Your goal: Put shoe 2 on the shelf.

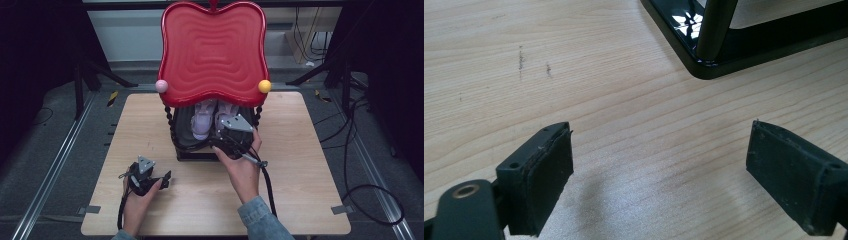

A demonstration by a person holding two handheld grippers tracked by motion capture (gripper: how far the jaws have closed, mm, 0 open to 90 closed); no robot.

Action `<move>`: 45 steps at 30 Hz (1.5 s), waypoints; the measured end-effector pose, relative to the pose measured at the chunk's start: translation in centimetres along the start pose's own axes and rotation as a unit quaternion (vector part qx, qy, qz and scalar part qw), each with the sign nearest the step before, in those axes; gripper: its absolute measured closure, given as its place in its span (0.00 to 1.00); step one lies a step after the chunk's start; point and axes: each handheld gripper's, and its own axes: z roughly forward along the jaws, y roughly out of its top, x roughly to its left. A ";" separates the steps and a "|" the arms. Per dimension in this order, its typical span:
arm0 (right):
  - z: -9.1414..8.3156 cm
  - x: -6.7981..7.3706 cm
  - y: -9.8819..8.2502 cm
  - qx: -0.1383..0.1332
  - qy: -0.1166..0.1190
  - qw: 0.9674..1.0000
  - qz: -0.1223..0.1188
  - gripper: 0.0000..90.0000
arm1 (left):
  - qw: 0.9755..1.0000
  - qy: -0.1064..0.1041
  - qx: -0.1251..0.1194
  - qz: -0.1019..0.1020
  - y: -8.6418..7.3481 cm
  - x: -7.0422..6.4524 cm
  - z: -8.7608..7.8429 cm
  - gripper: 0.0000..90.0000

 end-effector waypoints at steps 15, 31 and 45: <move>-6.0 -4.6 -5.5 0.015 0.002 0.999 -0.036 0.09 | 1.000 0.000 0.000 -0.002 -0.1 0.4 0.1 0.10; -2.4 -9.9 -14.6 0.117 0.026 0.993 -0.001 0.10 | 1.000 0.003 0.017 -0.008 -0.5 0.9 0.8 0.06; -0.1 -11.7 -17.0 0.173 0.007 0.984 0.031 0.06 | 0.998 0.000 0.052 -0.019 -0.5 1.2 1.4 0.03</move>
